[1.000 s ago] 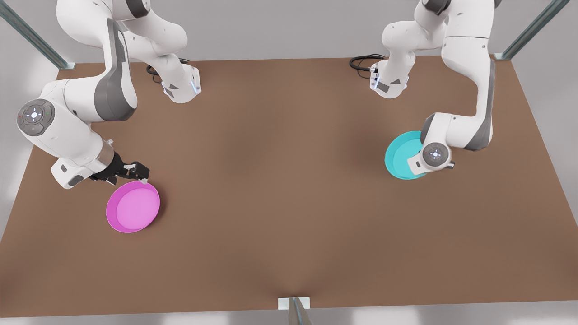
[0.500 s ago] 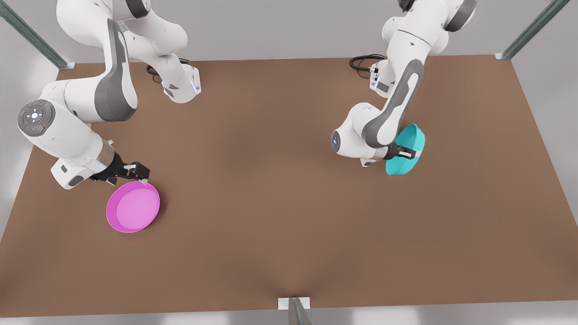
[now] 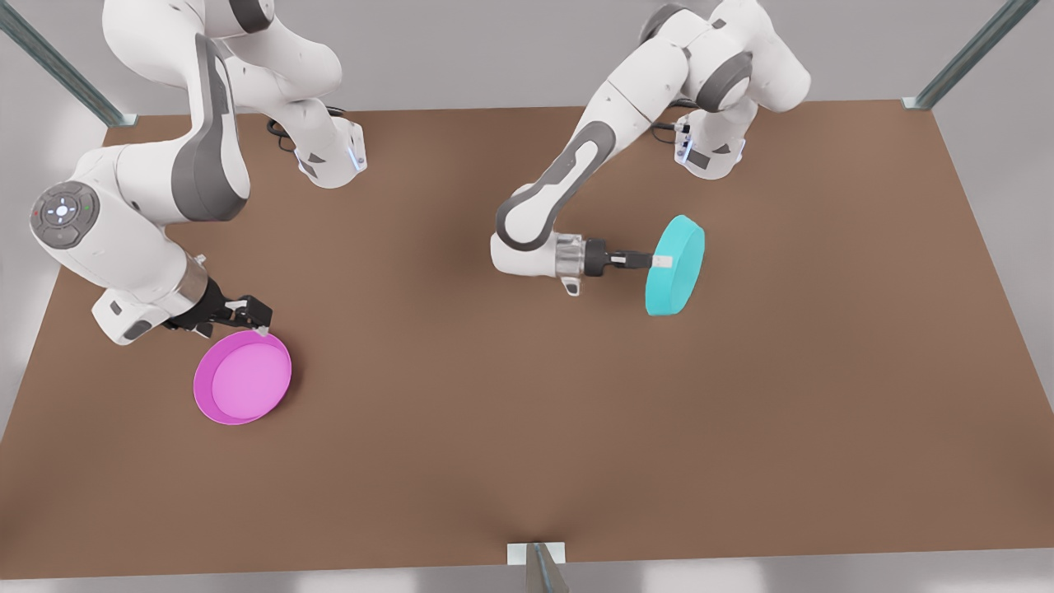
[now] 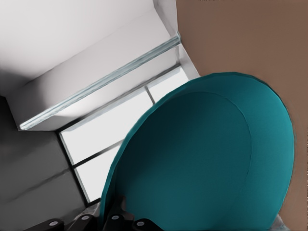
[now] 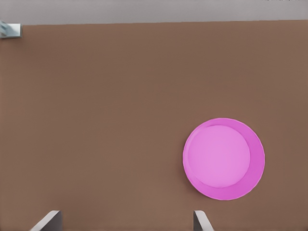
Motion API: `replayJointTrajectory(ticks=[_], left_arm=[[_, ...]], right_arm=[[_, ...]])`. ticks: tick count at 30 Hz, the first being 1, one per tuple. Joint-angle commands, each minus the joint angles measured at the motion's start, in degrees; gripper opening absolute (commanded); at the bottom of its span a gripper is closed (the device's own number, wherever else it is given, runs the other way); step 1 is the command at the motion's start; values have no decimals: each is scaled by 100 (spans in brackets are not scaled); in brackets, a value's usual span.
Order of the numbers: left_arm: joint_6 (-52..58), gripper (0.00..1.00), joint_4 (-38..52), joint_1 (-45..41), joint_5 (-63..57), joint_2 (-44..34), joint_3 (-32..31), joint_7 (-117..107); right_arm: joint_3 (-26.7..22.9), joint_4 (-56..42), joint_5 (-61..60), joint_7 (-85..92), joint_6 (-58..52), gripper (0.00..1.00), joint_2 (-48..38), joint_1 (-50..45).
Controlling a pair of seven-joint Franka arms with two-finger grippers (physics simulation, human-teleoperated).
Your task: Flip the blue plate over with the left arm, and stack the pink plate on top of the blue plate with the right arm
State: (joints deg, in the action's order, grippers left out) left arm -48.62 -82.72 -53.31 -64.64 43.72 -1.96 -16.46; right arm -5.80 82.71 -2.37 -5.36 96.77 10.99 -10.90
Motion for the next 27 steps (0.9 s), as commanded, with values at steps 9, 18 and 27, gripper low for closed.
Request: replayJointTrajectory(ticks=[9,18,27], left_arm=[[-24,21,1347,-2025,988,1604,2199,318],[-376,21,1619,-2974,1884,2650,3333,239],[-499,100,1540,-3027,2201,2861,3333,222]], right_arm=[[0,0,0,0,-1,100,-1,9],[0,0,0,0,8,100,-1,0],[0,9,0,0,-1,100,-1,18]])
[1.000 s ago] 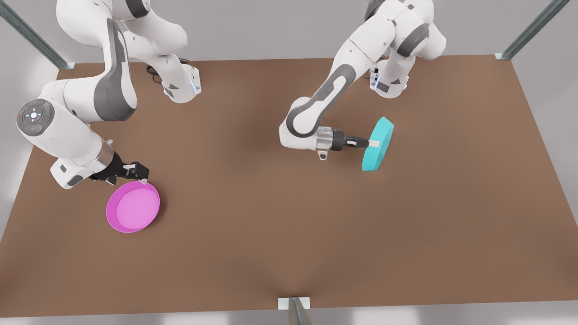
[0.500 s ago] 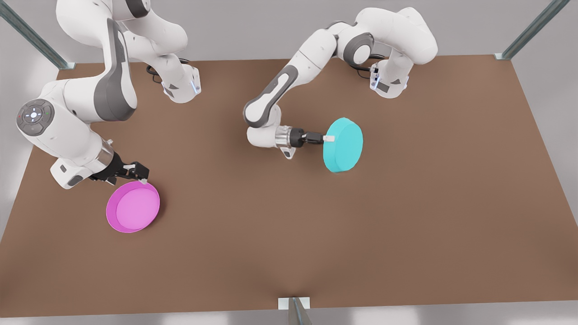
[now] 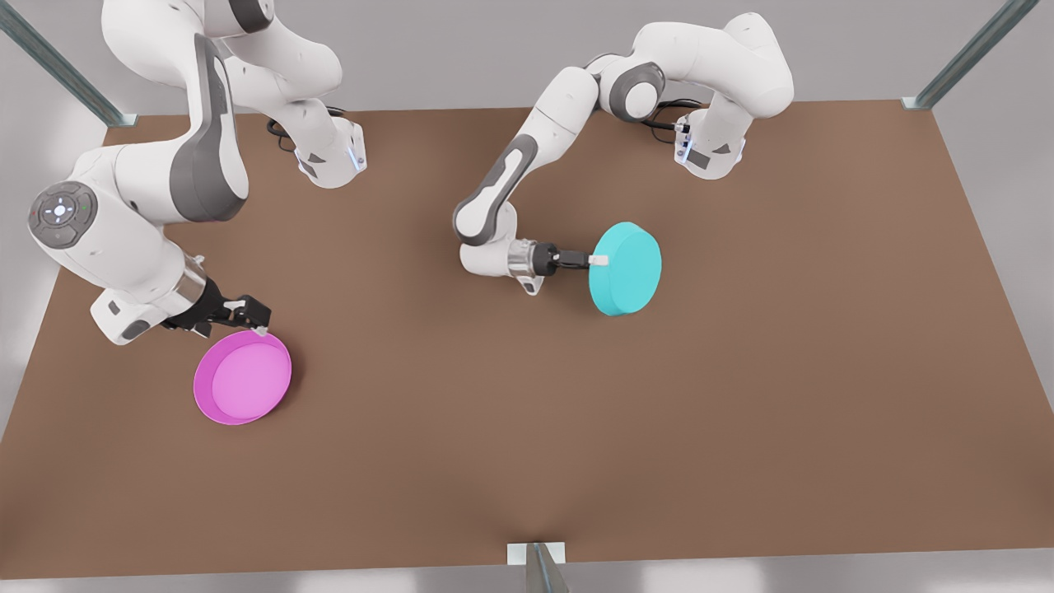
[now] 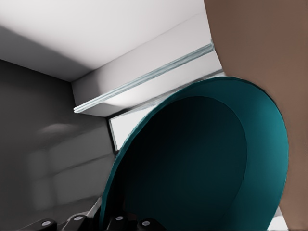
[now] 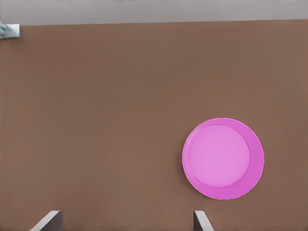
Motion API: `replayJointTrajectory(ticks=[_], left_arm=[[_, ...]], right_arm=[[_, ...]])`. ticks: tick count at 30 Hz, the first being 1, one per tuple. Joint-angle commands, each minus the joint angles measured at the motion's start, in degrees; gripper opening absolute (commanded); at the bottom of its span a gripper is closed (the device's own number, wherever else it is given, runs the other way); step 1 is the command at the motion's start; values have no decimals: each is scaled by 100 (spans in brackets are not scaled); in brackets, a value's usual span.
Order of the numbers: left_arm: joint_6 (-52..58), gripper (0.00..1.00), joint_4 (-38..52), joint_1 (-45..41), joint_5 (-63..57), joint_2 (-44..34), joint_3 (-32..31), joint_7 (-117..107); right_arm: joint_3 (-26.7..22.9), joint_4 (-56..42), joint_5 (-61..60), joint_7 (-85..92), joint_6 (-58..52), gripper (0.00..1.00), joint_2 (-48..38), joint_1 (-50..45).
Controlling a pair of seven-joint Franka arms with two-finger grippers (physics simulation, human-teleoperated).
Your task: Flip the blue plate over with the left arm, and stack the pink plate on top of the blue plate with the right arm
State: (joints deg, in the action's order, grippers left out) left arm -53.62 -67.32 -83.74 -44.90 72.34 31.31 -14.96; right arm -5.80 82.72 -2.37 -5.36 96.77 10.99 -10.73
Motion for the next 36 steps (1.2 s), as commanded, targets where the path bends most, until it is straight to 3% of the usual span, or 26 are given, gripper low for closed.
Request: replayJointTrajectory(ticks=[1,5,12,17,25,29,32,33,36], left_arm=[[0,100,-1,-2,227,-1,-2,-16],[-193,100,43,-28,693,-10,33,-965],[-676,100,228,-230,2319,-54,692,-2467],[-1502,100,325,-459,4085,-62,1597,-4014],[-2689,100,333,-661,5615,-71,2406,-5983],[-2663,100,333,-749,6362,-115,2898,-6036],[-2329,100,325,-459,7082,-949,2845,-4957],[-1960,100,272,-170,7267,-1687,2854,-3876],[-976,100,237,1114,7223,-2901,2942,-834]], right_arm=[[0,-2,0,0,0,100,0,0],[0,-2,0,0,0,100,0,0],[0,-2,0,9,0,100,0,0],[0,-2,-9,9,0,100,-18,27],[0,-2,0,9,0,100,0,18],[0,7,0,9,9,100,8,18],[0,7,-9,9,9,100,0,27],[0,7,-9,9,9,100,0,27],[0,16,0,9,9,100,8,18]])
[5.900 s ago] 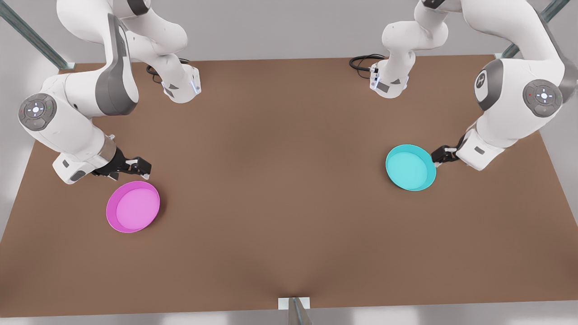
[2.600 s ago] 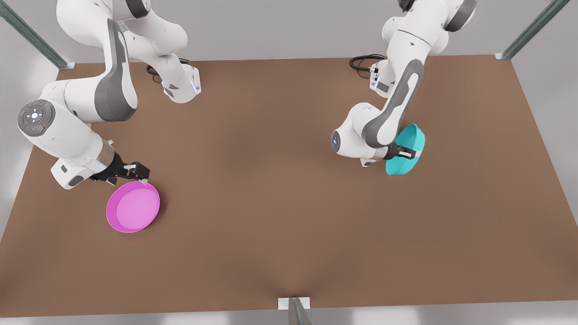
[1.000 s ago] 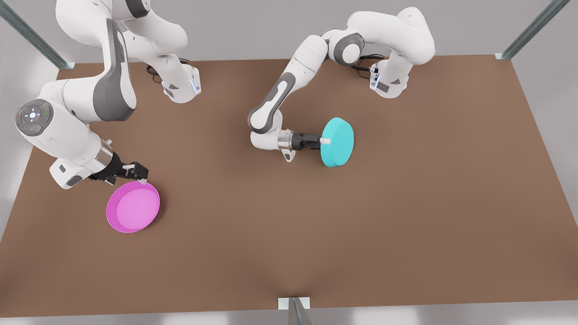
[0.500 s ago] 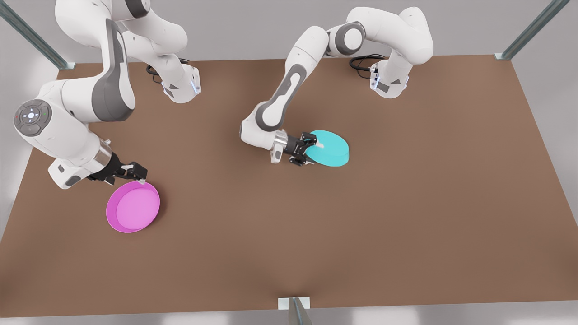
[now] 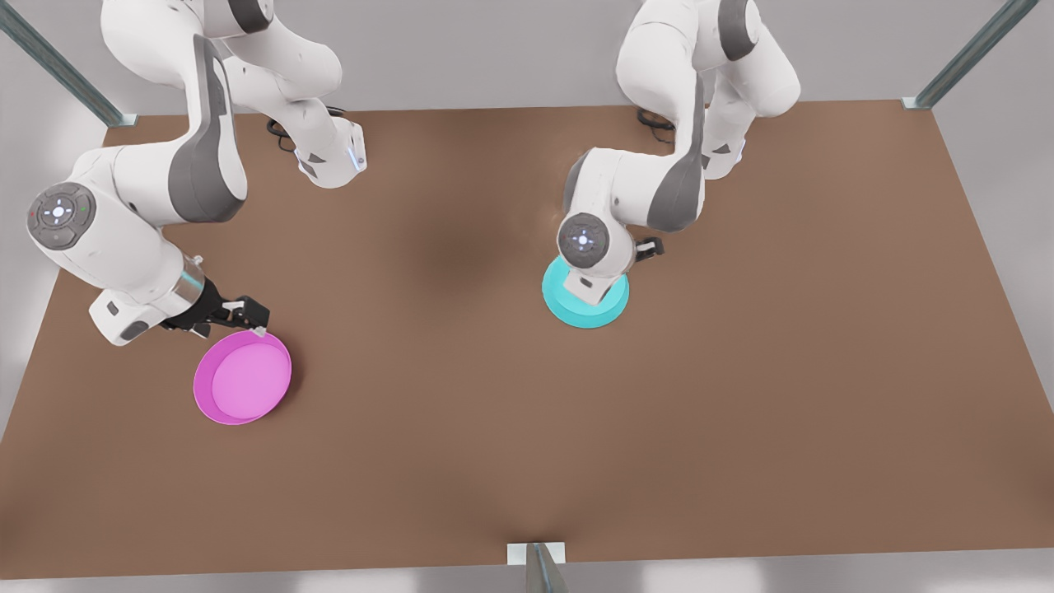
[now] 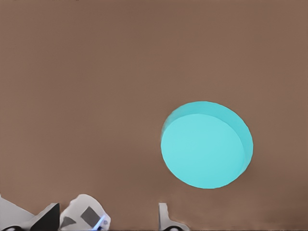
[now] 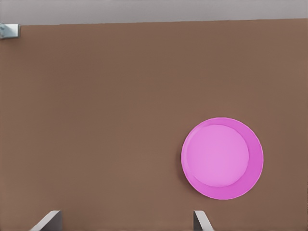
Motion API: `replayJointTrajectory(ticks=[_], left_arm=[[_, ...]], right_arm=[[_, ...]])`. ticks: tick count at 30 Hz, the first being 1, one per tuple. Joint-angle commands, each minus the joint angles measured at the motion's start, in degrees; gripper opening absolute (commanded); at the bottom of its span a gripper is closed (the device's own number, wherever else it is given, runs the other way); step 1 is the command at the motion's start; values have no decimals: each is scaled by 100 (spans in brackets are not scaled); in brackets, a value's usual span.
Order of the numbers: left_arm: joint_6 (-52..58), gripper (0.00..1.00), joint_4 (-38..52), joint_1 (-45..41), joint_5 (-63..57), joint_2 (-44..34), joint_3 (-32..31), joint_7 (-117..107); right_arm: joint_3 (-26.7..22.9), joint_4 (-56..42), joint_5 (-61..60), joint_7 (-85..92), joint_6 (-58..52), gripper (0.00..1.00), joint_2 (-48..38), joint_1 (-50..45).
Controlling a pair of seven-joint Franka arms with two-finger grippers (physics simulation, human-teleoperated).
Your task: Flip the blue plate over with the left arm, and stack the pink plate on top of the blue plate with the right arm
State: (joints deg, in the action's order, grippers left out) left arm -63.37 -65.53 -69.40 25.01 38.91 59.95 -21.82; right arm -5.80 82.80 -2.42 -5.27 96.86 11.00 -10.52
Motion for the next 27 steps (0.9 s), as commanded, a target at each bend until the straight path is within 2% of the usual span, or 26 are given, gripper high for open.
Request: replayJointTrajectory(ticks=[1,2,3,4,5,6,8,12,14,18,24,27], left_arm=[[-8,100,-56,172,179,-251,-62,55],[-87,100,-127,821,-408,-1042,-860,143],[-386,100,-372,2034,-1595,-2044,-2652,152],[-764,100,-759,3493,-2105,-2826,-4217,213],[-1115,100,-1181,4618,-2317,-3407,-5185,600],[-1467,100,-1638,5568,-2317,-3917,-5809,925],[-1599,100,-1937,5815,-2326,-4181,-5933,1163],[-1468,100,-1981,5938,-2229,-3979,-5942,1171],[-1344,100,-1955,5912,-2299,-3847,-5942,1163],[-1239,100,-1911,5868,-2317,-3663,-5933,1110],[-835,100,-1806,5833,-2308,-3654,-6012,1084],[-914,100,-1560,5833,-2361,-3461,-6030,1092]], right_arm=[[0,8,-4,0,-9,100,-1,15],[0,8,-4,0,-9,100,-1,41],[0,8,-4,0,-9,100,-1,32],[0,43,-4,0,-17,100,-10,41],[0,87,-4,-9,-96,100,-45,41],[0,253,31,-9,-202,100,-45,76],[0,764,93,0,-149,100,-10,375],[0,913,102,791,369,100,579,1148],[0,913,102,843,536,100,834,1236],[0,869,49,1907,1450,100,1537,1878],[52,1177,-101,2206,2241,100,2003,1896],[149,1186,-101,2285,2276,100,2135,2168]])
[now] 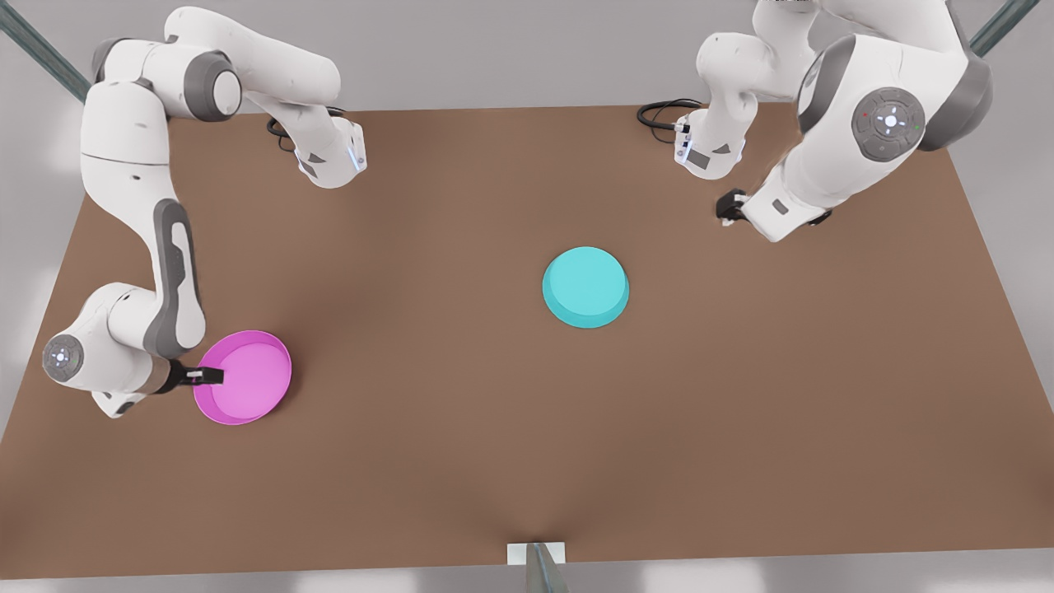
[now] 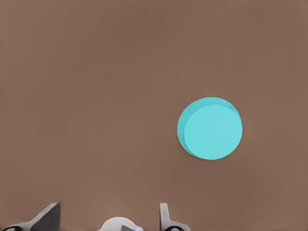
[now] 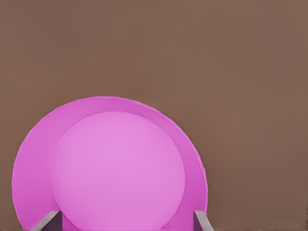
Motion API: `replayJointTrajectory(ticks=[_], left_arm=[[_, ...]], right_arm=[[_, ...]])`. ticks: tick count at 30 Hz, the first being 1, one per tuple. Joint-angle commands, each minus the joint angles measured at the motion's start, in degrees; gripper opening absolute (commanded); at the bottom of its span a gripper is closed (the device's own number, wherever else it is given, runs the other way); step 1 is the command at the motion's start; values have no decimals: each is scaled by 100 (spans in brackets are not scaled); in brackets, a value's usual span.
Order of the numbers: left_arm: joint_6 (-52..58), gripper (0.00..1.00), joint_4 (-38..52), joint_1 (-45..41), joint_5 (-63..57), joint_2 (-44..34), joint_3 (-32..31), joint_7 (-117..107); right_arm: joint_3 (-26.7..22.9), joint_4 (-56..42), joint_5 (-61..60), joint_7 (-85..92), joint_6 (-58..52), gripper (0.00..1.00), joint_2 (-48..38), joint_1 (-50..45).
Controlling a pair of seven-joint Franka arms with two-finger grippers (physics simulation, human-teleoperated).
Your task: Flip the blue plate over with the left arm, and stack the pink plate on top of the blue plate with the right arm
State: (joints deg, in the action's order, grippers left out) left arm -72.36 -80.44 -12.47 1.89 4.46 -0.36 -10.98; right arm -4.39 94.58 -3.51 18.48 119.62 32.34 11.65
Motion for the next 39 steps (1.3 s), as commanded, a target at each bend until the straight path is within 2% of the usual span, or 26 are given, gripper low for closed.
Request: replayJointTrajectory(ticks=[1,5,10,14,17,18,20,22,24,25,31,36,39], left_arm=[[2,100,10,149,-40,-15,1,-1],[37,100,63,140,-66,55,-8,52],[46,100,265,96,-101,169,19,-18],[283,100,195,228,-93,107,89,-18],[284,100,257,158,-93,143,54,-132],[284,100,257,158,-93,143,45,-141],[266,100,257,210,-84,143,45,-132],[266,100,257,184,-84,151,45,-132],[266,100,257,202,-84,143,45,-132],[266,100,248,184,-92,143,45,-132],[275,100,248,184,-93,143,54,-133],[301,100,248,175,-93,143,54,-141],[301,100,248,166,-93,151,54,-141]], right_arm=[[8,-1,8,32,0,100,9,47],[0,-62,-27,401,228,100,334,215],[-229,-62,-1222,1737,439,100,571,338],[-334,-89,-1372,1861,457,100,624,355],[-343,-124,-1425,1852,773,89,765,303],[-343,-124,-1425,1852,800,82,817,294],[-343,-133,-1416,1852,800,80,853,294],[-343,-71,-1407,1861,1081,74,897,303],[-334,-71,-1407,1852,1081,53,914,303],[-334,-62,-1407,1852,1063,50,923,329],[-255,-45,-1434,1852,809,46,923,364],[-255,-36,-1469,1843,826,32,932,364],[-247,-36,-1469,1852,826,33,967,355]])
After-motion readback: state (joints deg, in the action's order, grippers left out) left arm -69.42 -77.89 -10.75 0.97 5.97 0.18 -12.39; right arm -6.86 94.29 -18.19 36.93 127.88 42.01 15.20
